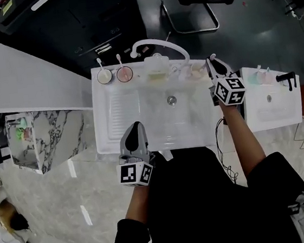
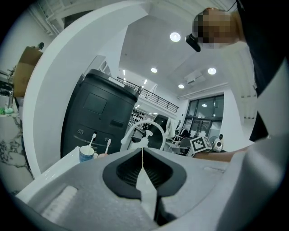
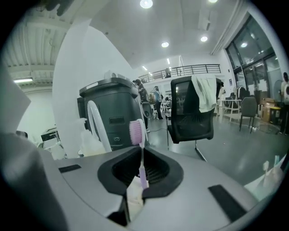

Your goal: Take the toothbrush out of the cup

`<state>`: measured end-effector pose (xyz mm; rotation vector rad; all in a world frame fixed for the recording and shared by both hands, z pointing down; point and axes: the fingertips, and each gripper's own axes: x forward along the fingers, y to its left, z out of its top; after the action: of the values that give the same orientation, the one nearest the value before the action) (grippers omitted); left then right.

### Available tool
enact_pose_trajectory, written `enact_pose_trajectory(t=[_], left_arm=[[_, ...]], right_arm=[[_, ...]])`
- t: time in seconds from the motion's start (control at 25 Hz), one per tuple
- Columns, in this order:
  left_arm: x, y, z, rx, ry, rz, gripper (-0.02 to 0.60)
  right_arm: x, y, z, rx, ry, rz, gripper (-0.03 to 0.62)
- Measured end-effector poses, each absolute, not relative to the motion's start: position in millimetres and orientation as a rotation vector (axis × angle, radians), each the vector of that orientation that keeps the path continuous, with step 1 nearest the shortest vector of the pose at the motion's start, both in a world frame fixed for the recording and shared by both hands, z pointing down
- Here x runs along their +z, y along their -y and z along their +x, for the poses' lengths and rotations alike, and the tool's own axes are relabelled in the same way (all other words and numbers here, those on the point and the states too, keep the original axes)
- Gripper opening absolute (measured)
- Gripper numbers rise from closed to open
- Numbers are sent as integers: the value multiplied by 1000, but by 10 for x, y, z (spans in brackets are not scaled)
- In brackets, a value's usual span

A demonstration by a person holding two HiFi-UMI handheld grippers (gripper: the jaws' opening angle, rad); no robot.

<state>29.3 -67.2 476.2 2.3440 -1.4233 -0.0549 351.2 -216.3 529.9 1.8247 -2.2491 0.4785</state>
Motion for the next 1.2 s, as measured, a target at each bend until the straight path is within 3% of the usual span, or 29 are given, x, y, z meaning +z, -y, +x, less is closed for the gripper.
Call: enact_pose_trajectory(t=[0.36, 0.92, 1.2], left_arm=[[4575, 506, -524, -115, 1392, 2377, 23], [4812, -176, -1976, -152, 1371, 2338, 21], [5007, -224, -2402, -170, 1443, 2254, 21]], right_arm=[[4720, 1630, 2838, 415, 2235, 1884, 20], [4914, 1230, 303, 301, 2330, 1537, 20], [5437, 1319, -515, 187, 2297, 1229, 20]])
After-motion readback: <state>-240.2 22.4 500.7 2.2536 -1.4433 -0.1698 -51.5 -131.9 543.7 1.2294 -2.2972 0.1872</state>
